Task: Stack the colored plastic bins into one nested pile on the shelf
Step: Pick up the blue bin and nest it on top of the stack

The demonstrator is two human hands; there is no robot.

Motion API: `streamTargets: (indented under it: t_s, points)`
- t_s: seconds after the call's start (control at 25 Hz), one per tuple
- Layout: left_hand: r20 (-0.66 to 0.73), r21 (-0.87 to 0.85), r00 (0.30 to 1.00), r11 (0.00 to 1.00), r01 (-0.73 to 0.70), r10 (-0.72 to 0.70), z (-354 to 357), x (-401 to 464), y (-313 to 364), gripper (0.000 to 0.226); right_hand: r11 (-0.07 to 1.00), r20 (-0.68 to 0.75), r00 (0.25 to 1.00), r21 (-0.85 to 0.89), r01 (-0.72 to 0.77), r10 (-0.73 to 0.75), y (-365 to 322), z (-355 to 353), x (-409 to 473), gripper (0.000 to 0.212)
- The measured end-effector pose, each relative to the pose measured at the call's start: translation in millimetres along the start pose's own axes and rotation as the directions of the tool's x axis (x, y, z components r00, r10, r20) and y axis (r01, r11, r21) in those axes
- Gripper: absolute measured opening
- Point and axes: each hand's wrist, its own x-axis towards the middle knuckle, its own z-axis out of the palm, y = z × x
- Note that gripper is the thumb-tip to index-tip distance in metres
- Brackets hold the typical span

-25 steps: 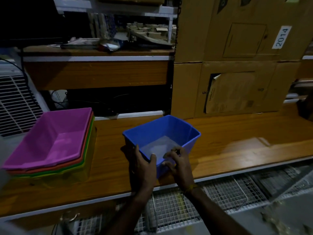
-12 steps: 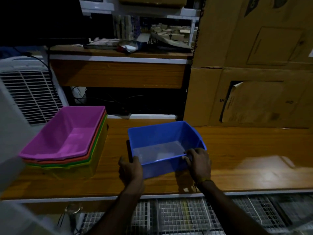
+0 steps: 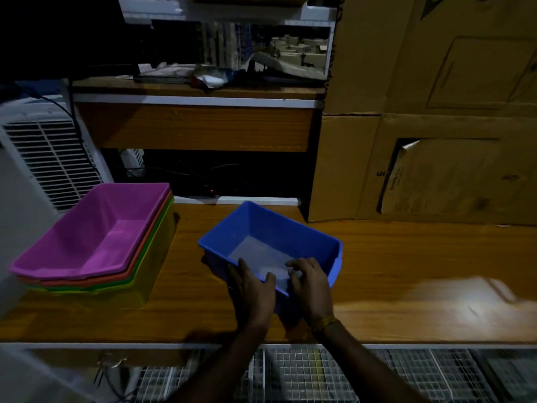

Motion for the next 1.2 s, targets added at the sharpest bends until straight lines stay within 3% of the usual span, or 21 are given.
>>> streamTargets:
  t_s: [0.16, 0.28, 0.36, 0.44, 0.52, 0.64, 0.76, 0.84, 0.92, 1.0, 1.08, 1.2]
  points:
    - [0.023, 0.042, 0.998, 0.997, -0.061, 0.06, 0, 4, 2, 0.084, 0.999, -0.022, 1.0, 0.05, -0.011, 0.012, 12, -9, 8, 0.012]
    - [0.026, 0.014, 0.986, 0.987, -0.162, 0.162, -15, 11, 7, 0.063, 0.998, -0.007, 0.998, 0.023, 0.06, -0.06, 19, -11, 10, 0.011]
    - [-0.05, 0.118, 0.97, 0.966, -0.231, 0.238, -30, 19, 8, 0.05, 0.998, -0.009, 0.998, -0.023, 0.06, -0.061, 25, -16, 18, 0.013]
    - [-0.112, 0.273, 0.963, 0.939, -0.208, 0.246, -47, 30, 7, 0.042, 0.99, 0.007, 1.0, -0.137, -0.021, 0.022, 32, -24, 28, 0.018]
    - [-0.128, 0.294, 0.97, 0.942, -0.163, 0.208, -58, 37, 7, 0.037, 0.963, 0.05, 0.986, -0.226, -0.145, 0.16, 38, -31, 37, 0.029]
    - [-0.141, 0.142, 0.982, 0.984, -0.104, 0.124, -56, 34, 24, 0.027, 0.96, 0.176, 0.948, 0.034, -0.276, 0.266, 36, -37, 51, 0.034]
    - [-0.138, 0.145, 0.989, 0.989, -0.031, 0.052, -59, 36, 53, 0.022, 0.954, 0.192, 0.944, 0.079, -0.288, 0.269, 36, -46, 73, 0.03]
    - [-0.022, 0.15, 0.998, 0.987, -0.06, 0.064, -68, 53, 67, 0.025, 0.932, 0.227, 0.929, 0.146, -0.331, 0.294, 36, -55, 96, 0.029]
    - [0.1, 0.017, 0.992, 0.997, -0.078, 0.076, -80, 72, 80, 0.038, 0.9, 0.259, 0.912, 0.221, -0.376, 0.317, 30, -66, 122, 0.033]
    - [0.118, -0.135, 0.992, 0.99, -0.031, 0.047, -86, 88, 85, 0.045, 0.894, 0.271, 0.912, 0.245, -0.374, 0.307, 25, -71, 140, 0.038]
    - [0.13, -0.12, 0.991, 0.993, -0.021, 0.036, -87, 92, 86, 0.043, 0.904, 0.28, 0.918, 0.244, -0.35, 0.28, 24, -70, 142, 0.041]
    - [0.073, 0.037, 0.996, 0.998, -0.059, 0.056, -82, 81, 76, 0.041, 0.913, 0.269, 0.921, 0.219, -0.345, 0.283, 33, -57, 122, 0.039]
